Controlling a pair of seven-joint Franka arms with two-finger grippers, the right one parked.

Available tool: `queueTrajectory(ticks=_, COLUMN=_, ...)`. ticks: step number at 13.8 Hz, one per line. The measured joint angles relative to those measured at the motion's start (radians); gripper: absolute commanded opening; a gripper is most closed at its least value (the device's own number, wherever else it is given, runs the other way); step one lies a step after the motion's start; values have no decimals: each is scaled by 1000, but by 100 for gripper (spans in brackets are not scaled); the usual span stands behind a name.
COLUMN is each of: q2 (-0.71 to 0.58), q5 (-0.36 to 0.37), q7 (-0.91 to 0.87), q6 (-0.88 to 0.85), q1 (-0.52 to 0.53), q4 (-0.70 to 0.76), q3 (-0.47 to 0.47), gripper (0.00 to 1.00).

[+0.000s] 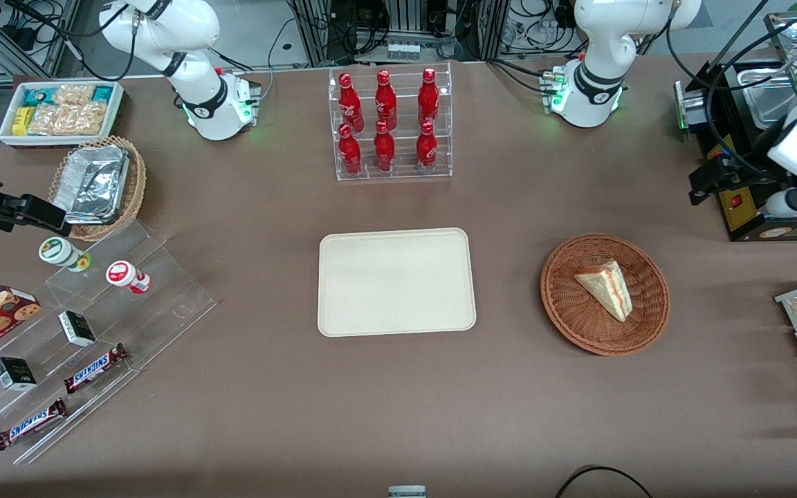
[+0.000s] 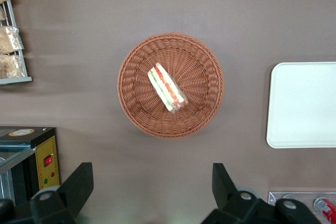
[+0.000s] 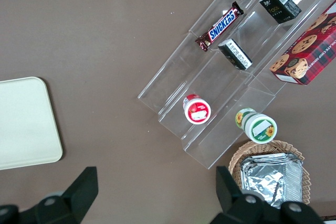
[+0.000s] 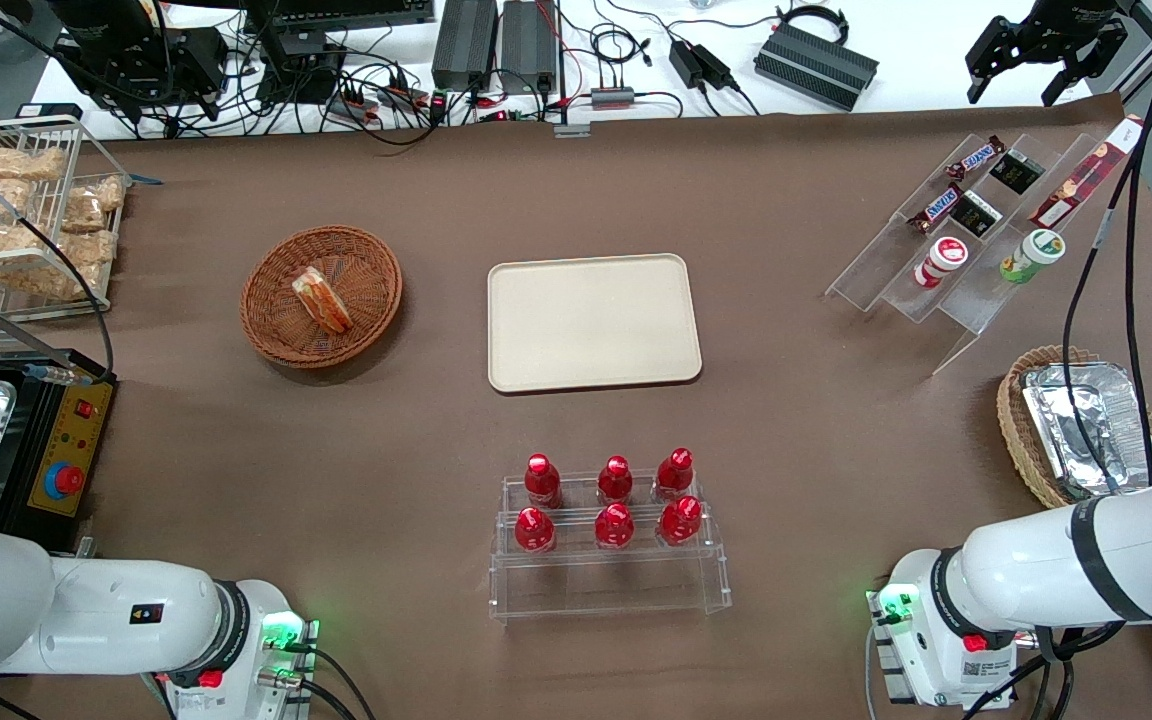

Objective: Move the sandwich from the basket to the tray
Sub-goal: 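Move the left gripper down over the sandwich in the wicker basket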

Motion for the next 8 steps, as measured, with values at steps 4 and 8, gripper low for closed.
queueTrajectory(ticks=4, q2=13, q5=0, q7=0, q6=-2, q1=0, q4=5, q3=3, gripper=100)
queueTrajectory(ticks=8, q2=87, q5=0, q7=-5, q6=49, q1=-1, q4=-34, q3=3, gripper=100)
